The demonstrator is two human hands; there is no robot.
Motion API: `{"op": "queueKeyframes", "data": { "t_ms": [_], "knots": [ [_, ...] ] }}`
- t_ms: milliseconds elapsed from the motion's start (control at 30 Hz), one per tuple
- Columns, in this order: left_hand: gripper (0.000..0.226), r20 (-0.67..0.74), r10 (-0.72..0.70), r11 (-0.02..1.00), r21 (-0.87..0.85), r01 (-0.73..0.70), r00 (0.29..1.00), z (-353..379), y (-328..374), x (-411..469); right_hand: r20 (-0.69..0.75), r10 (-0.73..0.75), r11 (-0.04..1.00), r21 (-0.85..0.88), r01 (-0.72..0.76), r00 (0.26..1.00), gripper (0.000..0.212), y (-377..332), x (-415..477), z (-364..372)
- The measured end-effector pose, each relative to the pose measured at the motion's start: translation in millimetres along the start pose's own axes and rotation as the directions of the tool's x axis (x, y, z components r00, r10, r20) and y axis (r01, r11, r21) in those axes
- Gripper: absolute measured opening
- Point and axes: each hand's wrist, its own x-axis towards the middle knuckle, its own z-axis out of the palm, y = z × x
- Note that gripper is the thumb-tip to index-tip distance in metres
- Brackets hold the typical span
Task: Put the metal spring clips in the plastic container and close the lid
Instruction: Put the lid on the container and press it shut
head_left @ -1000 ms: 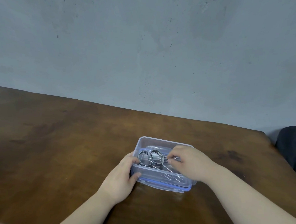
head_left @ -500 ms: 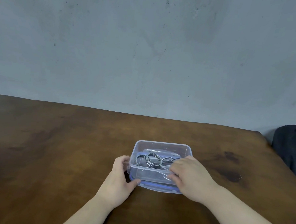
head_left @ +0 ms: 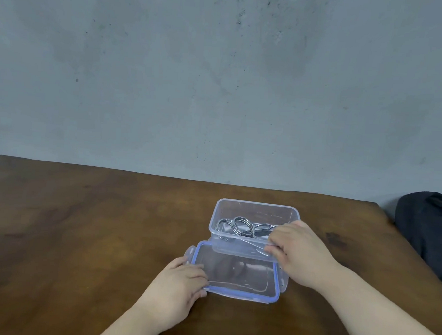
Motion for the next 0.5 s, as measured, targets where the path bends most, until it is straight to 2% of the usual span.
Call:
{"op": "queueKeyframes", "data": {
  "t_ms": [133, 200, 300, 367, 433, 500],
  "knots": [
    [0.014, -0.19, 0.147, 0.986, -0.055, -0.16, 0.971, -56.3, 20.7, -1.8, -0.011, -0.017, 1.0, 0.006, 0.017, 1.0, 0.032, 7.3, -0.2, 4.1],
    [0.022, -0.278, 0.124, 0.973, -0.154, -0.172, 0.952, -88.6, 29.4, 0.7, 0.028, -0.026, 1.0, 0.013, 0.026, 0.999, 0.033, 10.7, -3.5, 13.0],
    [0.031, -0.366, -0.004, 0.958, -0.268, -0.101, 0.93, -115.2, 34.6, 8.1, 0.061, -0.045, 0.999, 0.028, 0.043, 0.997, 0.03, 7.6, -9.6, 23.7],
    [0.024, -0.387, -0.14, 0.937, -0.348, -0.003, 0.911, -115.8, 36.2, 14.3, 0.033, -0.077, 0.996, 0.042, 0.076, 0.996, 0.028, 2.9, -14.2, 29.4],
    [0.017, -0.385, -0.299, 0.901, -0.417, 0.124, 0.873, -110.9, 36.6, 21.4, 0.061, -0.106, 0.994, 0.042, 0.103, 0.993, 0.042, -0.3, -17.6, 33.1],
    [0.015, -0.348, -0.416, 0.854, -0.467, 0.229, 0.84, -104.4, 36.4, 31.9, 0.075, -0.044, 0.988, 0.15, 0.032, 0.996, 0.049, -6.3, -20.1, 30.2]
  ]
}}
